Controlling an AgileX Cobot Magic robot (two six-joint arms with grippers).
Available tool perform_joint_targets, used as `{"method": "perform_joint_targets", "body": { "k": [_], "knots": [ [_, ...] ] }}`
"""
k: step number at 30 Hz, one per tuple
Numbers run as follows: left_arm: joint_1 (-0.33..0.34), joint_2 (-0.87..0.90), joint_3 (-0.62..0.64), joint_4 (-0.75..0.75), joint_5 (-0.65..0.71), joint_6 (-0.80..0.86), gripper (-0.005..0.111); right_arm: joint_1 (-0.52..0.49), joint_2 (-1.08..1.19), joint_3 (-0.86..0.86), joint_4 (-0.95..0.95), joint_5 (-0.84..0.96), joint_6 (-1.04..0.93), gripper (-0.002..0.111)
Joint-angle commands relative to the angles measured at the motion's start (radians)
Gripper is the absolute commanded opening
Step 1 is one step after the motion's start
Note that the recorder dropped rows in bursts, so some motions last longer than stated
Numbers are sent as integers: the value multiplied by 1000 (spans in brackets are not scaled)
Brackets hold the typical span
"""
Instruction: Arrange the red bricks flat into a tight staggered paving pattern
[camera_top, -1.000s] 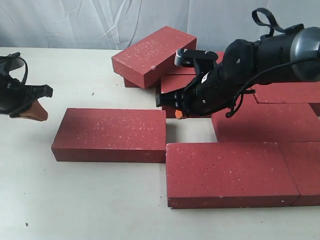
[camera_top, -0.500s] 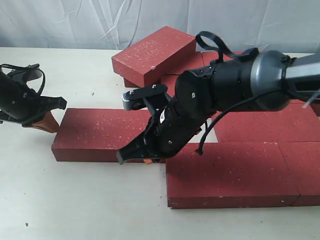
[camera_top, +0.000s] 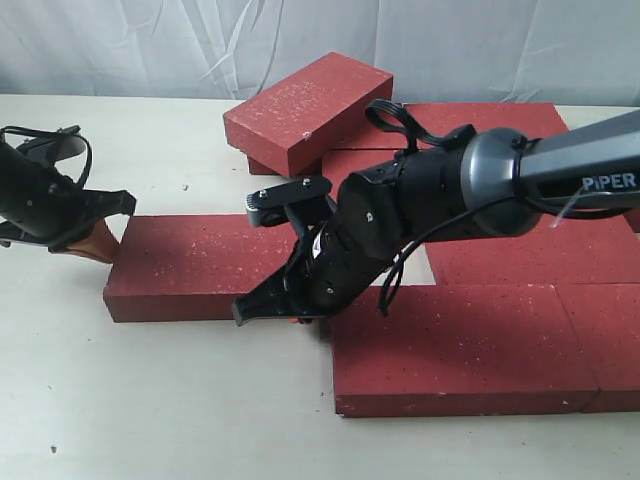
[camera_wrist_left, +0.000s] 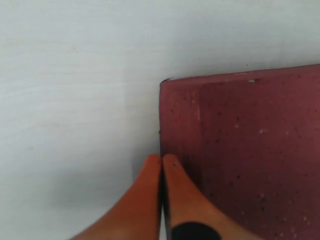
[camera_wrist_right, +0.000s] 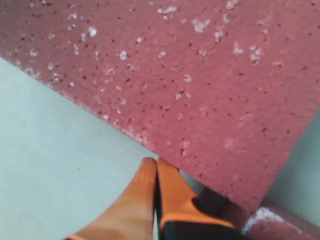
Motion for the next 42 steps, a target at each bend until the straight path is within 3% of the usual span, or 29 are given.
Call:
{"method": "perform_joint_targets", "body": {
  "k": [1,4,10,19,25,31,35,42],
  "knots": [
    [-5,0,-6,-11,3,10,0,-1,-12,-5,18,11,2,-1],
    [-5,0,-6,-6,3,10,0,-5,-58,-5,33,21,2,-1],
    [-7,0,-6,-17,-2,10,0,-108,-198,-5,87,24,2,-1],
    [-80,0,-6,-40,-22,8,0,-222,-260,-5,79,81,2,-1],
    [-74,0,-6,-34,-29,-3,0,-222,-260,-5,76,105,2,-1],
    [3,-9,-6,53,-41,-85,0,-210,-251,-5,73,147,-8,-1],
    [45,-14,-6,57,-5,-85,0,-172,-217,-5,72,151,-8,-1],
    [48,-12,-6,83,43,-83,0,-92,-123,-5,72,145,-8,-1]
  ]
}}
